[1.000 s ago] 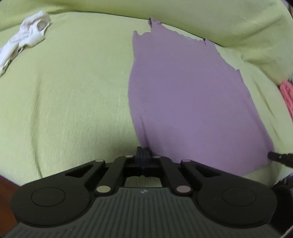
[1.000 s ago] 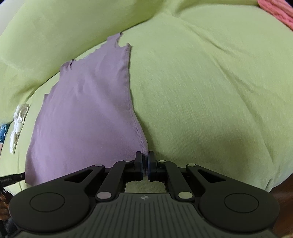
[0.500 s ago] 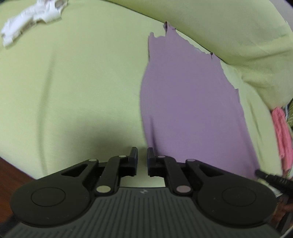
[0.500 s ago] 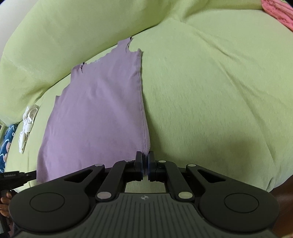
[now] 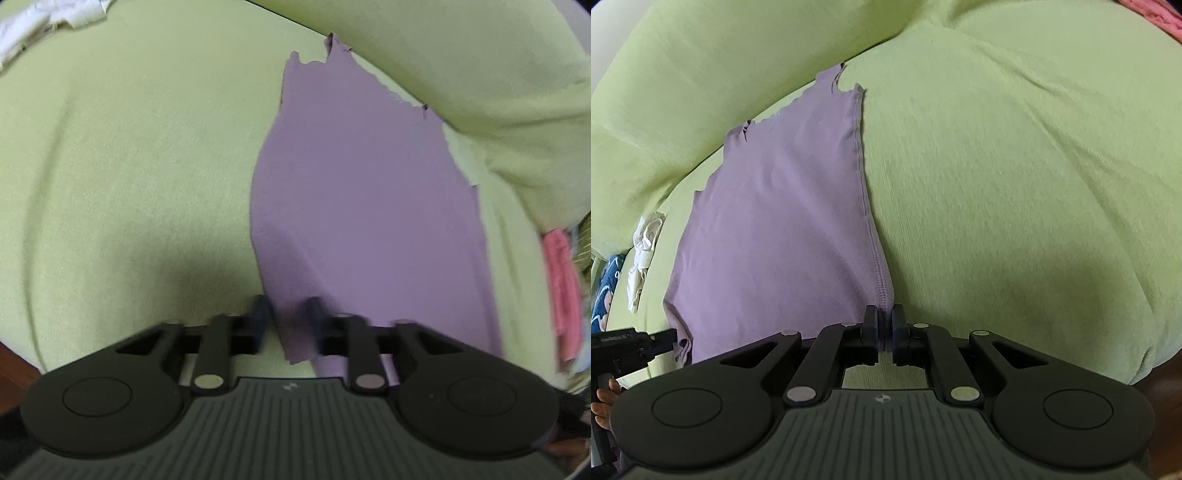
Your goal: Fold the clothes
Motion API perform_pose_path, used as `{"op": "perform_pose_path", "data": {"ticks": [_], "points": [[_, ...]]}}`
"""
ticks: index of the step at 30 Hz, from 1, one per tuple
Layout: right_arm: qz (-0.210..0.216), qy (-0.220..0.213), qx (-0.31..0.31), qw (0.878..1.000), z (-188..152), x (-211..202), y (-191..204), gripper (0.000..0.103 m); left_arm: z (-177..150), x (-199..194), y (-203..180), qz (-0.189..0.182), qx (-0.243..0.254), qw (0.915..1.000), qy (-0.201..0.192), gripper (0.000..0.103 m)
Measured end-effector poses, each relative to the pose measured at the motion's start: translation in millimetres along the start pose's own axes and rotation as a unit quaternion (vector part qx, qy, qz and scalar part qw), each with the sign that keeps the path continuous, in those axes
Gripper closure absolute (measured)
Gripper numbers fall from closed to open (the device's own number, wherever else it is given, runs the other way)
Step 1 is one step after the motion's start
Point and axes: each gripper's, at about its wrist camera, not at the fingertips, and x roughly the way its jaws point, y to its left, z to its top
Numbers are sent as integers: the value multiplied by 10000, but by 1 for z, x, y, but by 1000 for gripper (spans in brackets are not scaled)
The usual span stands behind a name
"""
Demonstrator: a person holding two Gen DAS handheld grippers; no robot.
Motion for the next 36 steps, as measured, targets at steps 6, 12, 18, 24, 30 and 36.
{"op": "perform_pose_path", "data": {"ticks": [6,12,18,24,30,36], "points": [[-80,-114,-158,9998,-1,-5,4,98,-3,-28,-1,454,775,9959,-118,103],[-132,-140,-311,9993,2,-12,8,99,1,-60,21,958,1142,9886,-218,103],[-496,34,-261,9984,-2,1,9,94,-8,-38,41,1030,961,9900,-7,103],[-1010,-704,-952,9878,-3,-22,36,83,-2,-64,6,488,1196,9900,-566,101],[-107,-619,-1402,9881,-5,10,72,87,-6,-8,-45,466,1956,9786,-429,94],[-871,-187,-963,9914,-12,10,27,103,-26,-18,-7,786,1878,9787,-282,94]]}}
